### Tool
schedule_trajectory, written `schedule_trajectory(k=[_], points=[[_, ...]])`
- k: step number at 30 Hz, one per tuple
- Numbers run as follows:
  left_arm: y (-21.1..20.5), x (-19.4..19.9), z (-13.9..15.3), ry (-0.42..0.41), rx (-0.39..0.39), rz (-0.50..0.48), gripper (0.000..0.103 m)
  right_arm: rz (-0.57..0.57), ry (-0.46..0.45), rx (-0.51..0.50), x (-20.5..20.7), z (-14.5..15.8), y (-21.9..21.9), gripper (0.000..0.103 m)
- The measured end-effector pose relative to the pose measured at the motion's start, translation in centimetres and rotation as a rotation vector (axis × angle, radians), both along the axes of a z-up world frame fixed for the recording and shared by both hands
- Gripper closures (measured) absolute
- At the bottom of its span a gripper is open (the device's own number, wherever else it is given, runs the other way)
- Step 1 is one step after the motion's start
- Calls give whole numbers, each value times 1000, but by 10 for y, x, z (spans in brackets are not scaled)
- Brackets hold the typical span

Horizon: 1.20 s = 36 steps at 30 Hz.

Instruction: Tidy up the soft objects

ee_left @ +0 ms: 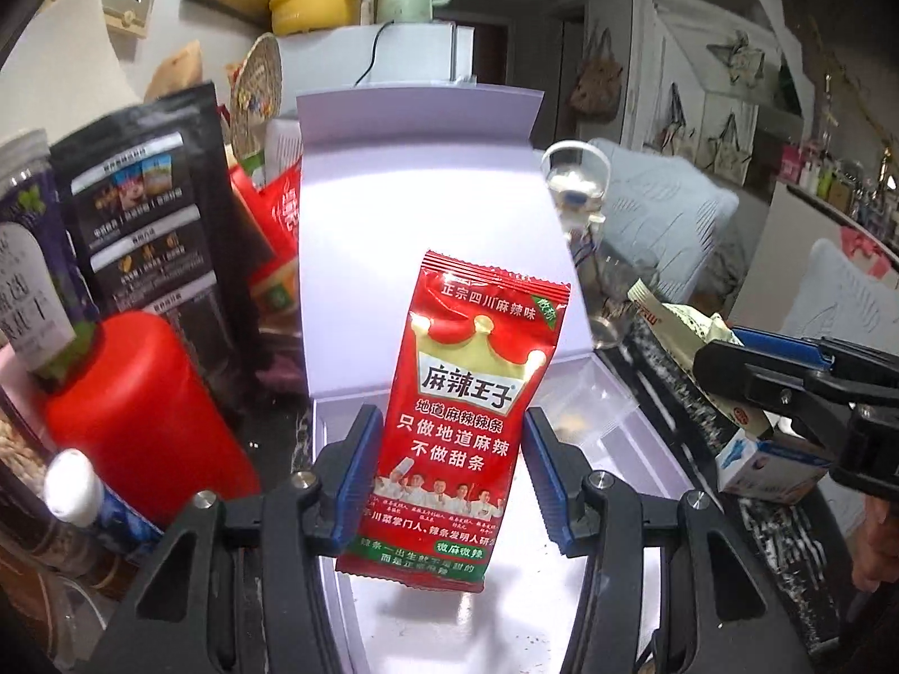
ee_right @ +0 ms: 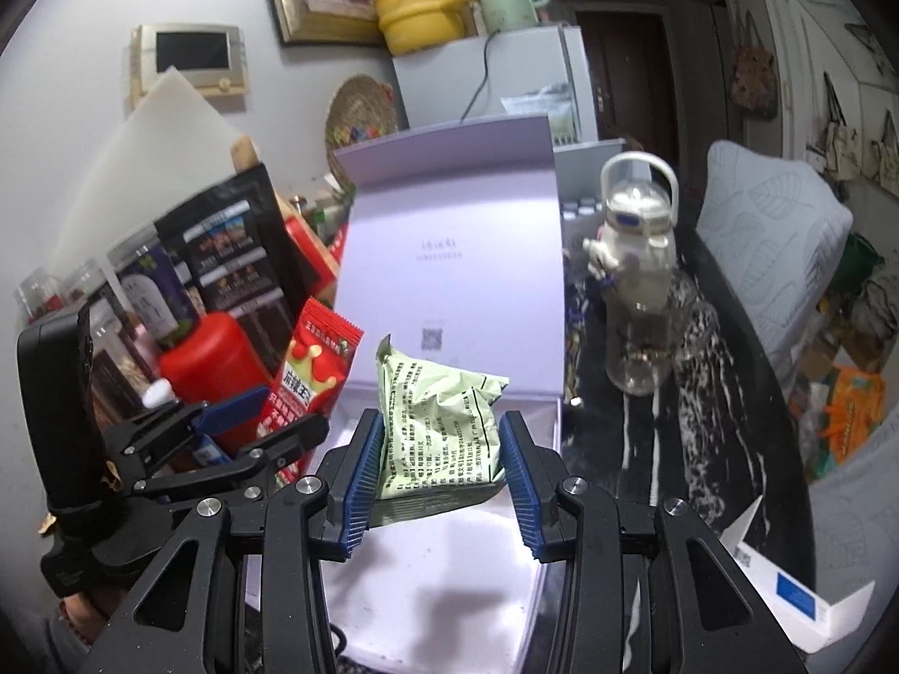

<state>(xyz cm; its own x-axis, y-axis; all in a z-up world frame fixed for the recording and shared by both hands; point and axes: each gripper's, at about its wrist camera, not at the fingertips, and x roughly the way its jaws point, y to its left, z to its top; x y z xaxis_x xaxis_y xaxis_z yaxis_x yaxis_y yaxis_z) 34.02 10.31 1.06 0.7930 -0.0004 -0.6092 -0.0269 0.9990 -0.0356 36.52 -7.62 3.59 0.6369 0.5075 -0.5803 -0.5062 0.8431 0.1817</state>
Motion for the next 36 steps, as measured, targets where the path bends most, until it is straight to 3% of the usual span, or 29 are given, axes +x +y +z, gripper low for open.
schedule_trajectory(k=[15, 23, 27, 32, 36], points=[[2, 26, -43, 172, 27, 28, 53, 10, 123, -80, 24, -45, 15, 60], [0, 36, -67, 297, -8, 11, 53, 8, 166, -109, 31, -61, 20, 59], [-1, 36, -69, 313, 17, 23, 53, 1, 184, -118, 35, -67, 20, 59], [-2, 46, -81, 425, 24, 46, 53, -20, 194, -163, 39, -74, 22, 59], [-4, 47, -81, 426, 31, 44, 53, -20, 217, -163, 41, -77, 22, 58]])
